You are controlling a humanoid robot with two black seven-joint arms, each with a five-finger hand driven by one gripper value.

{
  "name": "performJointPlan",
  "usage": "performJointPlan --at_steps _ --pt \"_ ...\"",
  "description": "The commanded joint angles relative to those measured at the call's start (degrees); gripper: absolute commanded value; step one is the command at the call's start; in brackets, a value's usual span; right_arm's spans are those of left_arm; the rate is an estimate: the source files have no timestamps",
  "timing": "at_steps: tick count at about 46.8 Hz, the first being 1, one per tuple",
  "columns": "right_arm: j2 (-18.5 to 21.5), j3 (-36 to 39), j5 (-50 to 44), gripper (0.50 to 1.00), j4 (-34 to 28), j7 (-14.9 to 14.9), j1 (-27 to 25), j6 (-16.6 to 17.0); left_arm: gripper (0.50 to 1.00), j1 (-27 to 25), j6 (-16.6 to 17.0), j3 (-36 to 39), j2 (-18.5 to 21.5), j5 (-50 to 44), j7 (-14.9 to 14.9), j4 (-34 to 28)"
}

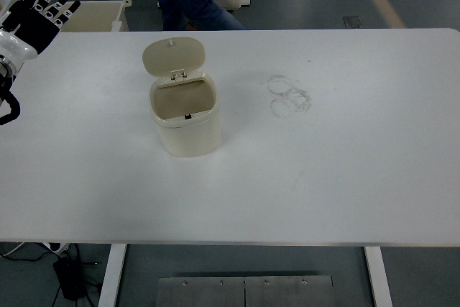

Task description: Close trash bin

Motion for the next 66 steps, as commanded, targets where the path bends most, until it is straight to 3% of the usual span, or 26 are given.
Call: performJointPlan --at_steps 1,21,30,41,53,66 --pt "0.0 0.0 0.0 0.993 0.0 0.0 0.0 0.0 1.000 -0.8 0.1 0.2 0.9 0.4 0.0 -0.2" --pt "0.0 0.0 0.0 0.993 0.0 0.0 0.0 0.0 1.000 -3.6 4.1 5.2 9.1 0.7 -0.1 -8.7" --pt "0.0 0.0 0.0 0.993 0.0 0.0 0.0 0.0 1.000 -9.5 4.0 13.0 10.6 6.5 0.2 -9.9" --pt "0.0 0.0 0.0 0.993 0.0 0.0 0.0 0.1 1.000 -15.1 3.5 17.1 10.7 14.0 0.3 -10.0" --pt "0.0 0.0 0.0 0.993 0.0 0.0 0.0 0.0 1.000 -26.4 3.3 29.7 10.8 19.1 0.5 -11.5" --pt "0.0 0.0 0.0 0.993 0.0 0.0 0.0 0.0 1.000 -33.5 0.2 37.9 10.8 28.5 7.7 -15.8"
